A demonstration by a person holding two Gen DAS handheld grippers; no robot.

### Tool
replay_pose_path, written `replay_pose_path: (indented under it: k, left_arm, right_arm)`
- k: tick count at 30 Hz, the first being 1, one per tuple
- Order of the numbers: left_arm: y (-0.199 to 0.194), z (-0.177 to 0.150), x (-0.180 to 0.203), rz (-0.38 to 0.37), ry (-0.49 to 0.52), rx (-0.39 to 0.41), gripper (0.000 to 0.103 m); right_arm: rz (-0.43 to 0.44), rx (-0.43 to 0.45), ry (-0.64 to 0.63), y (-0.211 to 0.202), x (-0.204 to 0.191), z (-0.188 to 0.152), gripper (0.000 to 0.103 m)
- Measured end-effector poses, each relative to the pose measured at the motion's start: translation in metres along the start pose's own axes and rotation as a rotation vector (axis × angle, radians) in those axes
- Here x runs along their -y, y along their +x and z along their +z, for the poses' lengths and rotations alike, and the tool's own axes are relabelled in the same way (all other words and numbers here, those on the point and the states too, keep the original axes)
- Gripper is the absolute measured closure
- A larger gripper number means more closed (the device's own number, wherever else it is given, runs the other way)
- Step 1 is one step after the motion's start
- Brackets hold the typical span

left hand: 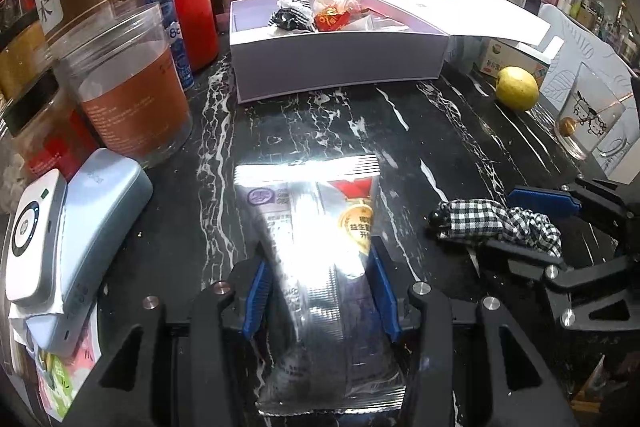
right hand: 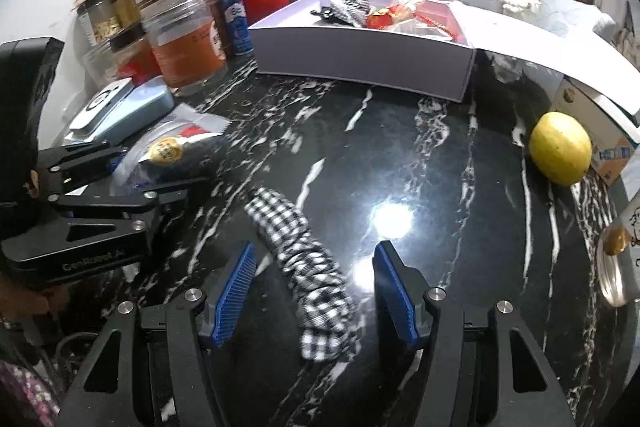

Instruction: Organize soft objects

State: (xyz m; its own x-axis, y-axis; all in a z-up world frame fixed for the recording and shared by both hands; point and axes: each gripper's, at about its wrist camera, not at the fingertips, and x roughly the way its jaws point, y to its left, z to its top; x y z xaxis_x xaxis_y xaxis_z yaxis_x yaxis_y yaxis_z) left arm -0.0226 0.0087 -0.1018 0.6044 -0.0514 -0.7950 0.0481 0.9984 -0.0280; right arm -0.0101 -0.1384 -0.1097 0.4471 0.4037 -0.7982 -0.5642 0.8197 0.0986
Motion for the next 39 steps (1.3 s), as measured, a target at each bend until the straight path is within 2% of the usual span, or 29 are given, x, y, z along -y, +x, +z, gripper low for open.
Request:
replay_pose_path:
  k: [2,5,8,11,15,24,27,39]
  left_arm:
    - [0.001,0.001,0.0,-0.002,0.005,-0.001,0.058]
    - [0.001,0.001,-0.002,-0.008,-0.001,0.012,0.058]
    - [0.001,-0.001,-0.001,0.008,-0.003,0.023,0.058]
    - [0.0,-0.001,-0.001,-0.006,-0.012,0.025,0.064]
    - [-0.002,0.001,-0.005,-0.031,-0.03,0.013,0.066]
    - [-0.022,0.003,-0.004,-0.053,-0.005,0.077,0.073]
    - [-0.028,0.004,-0.001,-0.049,-0.005,0.091,0.073]
    - [-0.065,0.014,0.015,-0.128,0.011,0.176,0.073]
  right_arm:
    - [-0.033,0.005,-0.007,0.0,0.001,0.0,0.062]
    - [-0.084,0.0,-0.039,-0.001,0.0,0.0,0.077]
    - [-0.082,0.007,-0.037,-0.002,0.0,-0.001,0.078]
    - [-0.071,0.007,-0.035,-0.002,0.001,-0.001,0.08]
    - [-0.052,0.007,0.016,-0.004,0.006,-0.001,0.081]
    - [-0.041,0.033,0.09,-0.019,0.011,-0.008,0.081]
    - [-0.049,0.053,0.1,-0.028,0.011,-0.011,0.081]
    - [-0.087,0.152,0.108,-0.076,0.003,-0.013,0.081]
